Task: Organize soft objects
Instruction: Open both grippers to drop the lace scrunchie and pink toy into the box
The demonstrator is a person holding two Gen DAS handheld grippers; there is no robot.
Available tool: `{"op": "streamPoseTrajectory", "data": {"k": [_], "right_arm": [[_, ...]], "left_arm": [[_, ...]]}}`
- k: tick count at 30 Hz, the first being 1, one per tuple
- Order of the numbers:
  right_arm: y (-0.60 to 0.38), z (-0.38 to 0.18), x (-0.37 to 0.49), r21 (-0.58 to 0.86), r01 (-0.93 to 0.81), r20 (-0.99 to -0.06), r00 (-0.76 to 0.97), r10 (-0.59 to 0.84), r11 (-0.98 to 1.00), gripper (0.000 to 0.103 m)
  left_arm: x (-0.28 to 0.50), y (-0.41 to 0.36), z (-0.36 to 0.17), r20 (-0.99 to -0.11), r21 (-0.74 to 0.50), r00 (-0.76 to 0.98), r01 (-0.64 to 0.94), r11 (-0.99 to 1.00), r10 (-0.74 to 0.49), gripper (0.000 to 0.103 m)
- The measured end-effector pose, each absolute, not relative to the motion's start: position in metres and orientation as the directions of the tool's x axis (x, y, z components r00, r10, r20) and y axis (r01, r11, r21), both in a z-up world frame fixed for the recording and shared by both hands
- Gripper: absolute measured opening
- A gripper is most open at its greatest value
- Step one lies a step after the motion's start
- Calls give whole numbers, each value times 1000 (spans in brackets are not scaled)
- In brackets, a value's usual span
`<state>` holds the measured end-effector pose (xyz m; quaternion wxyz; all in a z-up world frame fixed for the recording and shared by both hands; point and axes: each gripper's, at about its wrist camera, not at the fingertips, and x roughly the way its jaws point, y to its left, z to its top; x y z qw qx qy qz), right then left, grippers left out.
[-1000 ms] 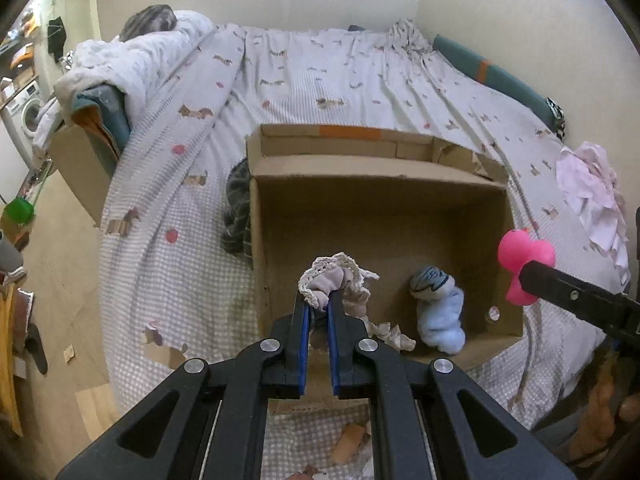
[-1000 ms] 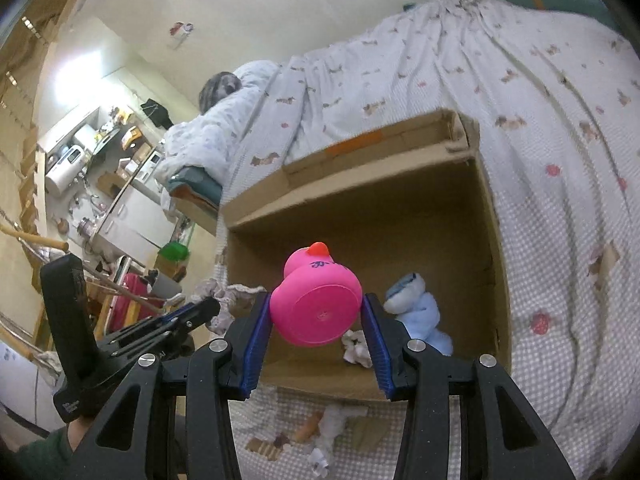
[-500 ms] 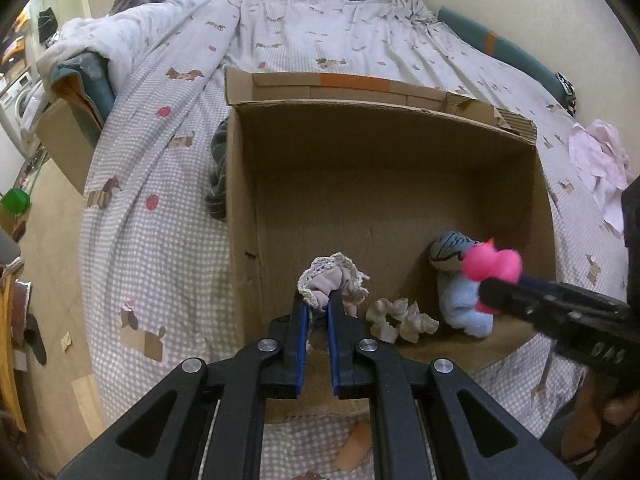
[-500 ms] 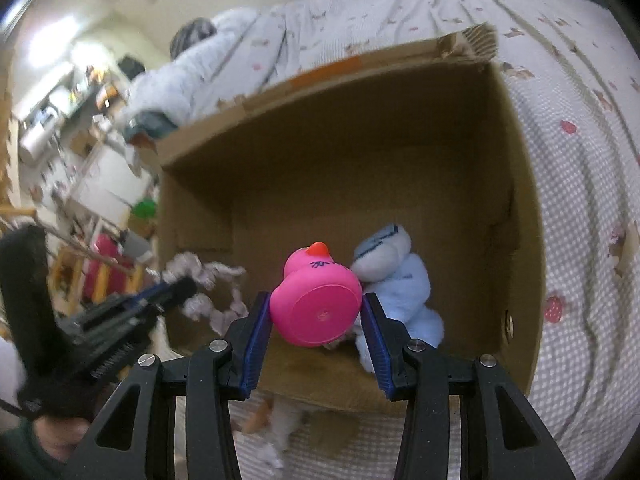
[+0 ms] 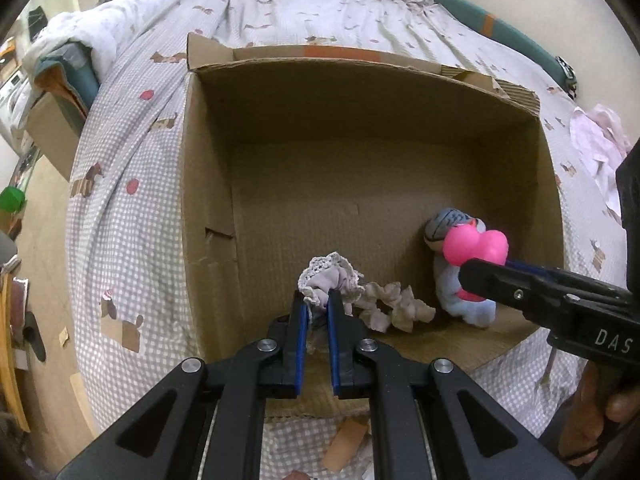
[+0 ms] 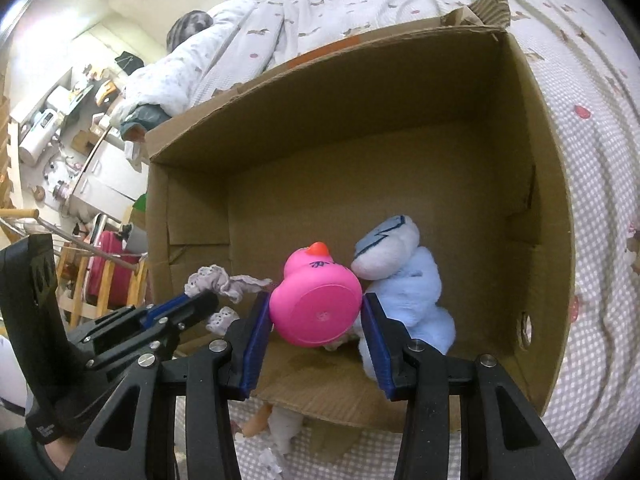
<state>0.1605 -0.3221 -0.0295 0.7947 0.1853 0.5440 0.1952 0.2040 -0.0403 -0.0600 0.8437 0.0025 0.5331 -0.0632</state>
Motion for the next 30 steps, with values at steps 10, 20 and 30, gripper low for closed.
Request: {"op": "streamPoseTrajectory", "data": {"k": [10,20,30], "right_arm": [[-330,-25,158,546,-77,-764,362,534,834,48],[-337,-20,156,571,-50,-738,405,539,820,70],[-348,-8,155,557,-32,-713,494,498,830,84]], "left_arm": [[201,-52,-58,-891,-47,440,159,986,-113,26],[198,-54,-48,-877,-41,466,161,986,-113,83],[198,-50,-36,-858,-50,501,134,990,-112,83]]}}
